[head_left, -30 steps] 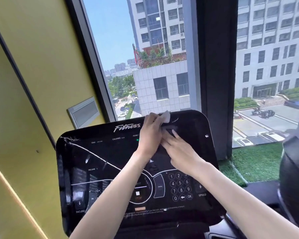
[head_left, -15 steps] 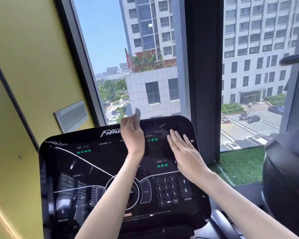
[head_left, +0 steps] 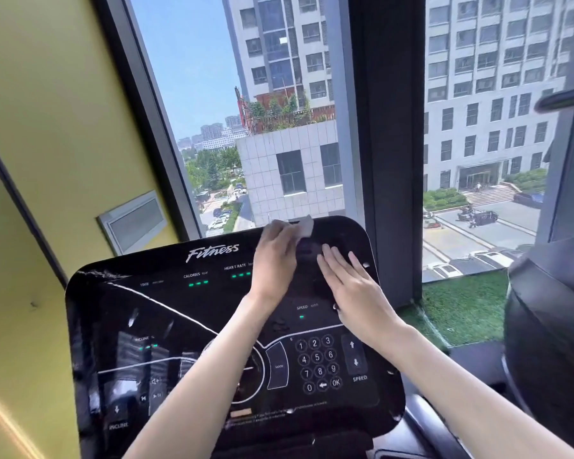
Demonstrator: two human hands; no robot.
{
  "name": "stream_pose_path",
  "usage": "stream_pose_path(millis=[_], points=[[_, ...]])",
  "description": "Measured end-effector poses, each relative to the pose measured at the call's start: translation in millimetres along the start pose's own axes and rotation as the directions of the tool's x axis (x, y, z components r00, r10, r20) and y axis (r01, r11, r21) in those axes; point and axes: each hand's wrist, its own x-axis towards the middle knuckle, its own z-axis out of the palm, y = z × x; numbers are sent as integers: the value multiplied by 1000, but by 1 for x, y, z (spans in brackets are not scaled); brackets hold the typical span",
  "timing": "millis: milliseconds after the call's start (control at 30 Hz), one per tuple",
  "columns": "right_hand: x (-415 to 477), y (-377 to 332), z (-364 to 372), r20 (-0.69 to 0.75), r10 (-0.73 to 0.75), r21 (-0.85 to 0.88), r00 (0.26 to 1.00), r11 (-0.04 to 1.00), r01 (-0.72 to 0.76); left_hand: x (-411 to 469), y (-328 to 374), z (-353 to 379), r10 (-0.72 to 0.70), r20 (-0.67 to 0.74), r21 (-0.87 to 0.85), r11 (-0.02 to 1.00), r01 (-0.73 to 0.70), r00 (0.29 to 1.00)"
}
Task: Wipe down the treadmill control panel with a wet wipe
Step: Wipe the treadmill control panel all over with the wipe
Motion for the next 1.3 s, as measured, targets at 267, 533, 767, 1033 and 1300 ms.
stream_pose_path(millis=[267,533,767,1033,1300], points=[[1,1,2,2,4,16,1000,1000,-4,4,15,12,41,97,56,997,-47,994],[1,1,1,-4,1,47,1000,999,-1,7,29,21,46,127,34,998,-51,991],[0,1,1,28,-3,94,1000,996,0,10,26,23,-16,41,29,999,15,999],[-29,10,-11,-64,95,230,993,970,-78,21,37,35,67,113,58,996,-74,991],[-81,15,6,51,214,181,975,959,-220,32,36,45,-14,68,10,1000,13,998]])
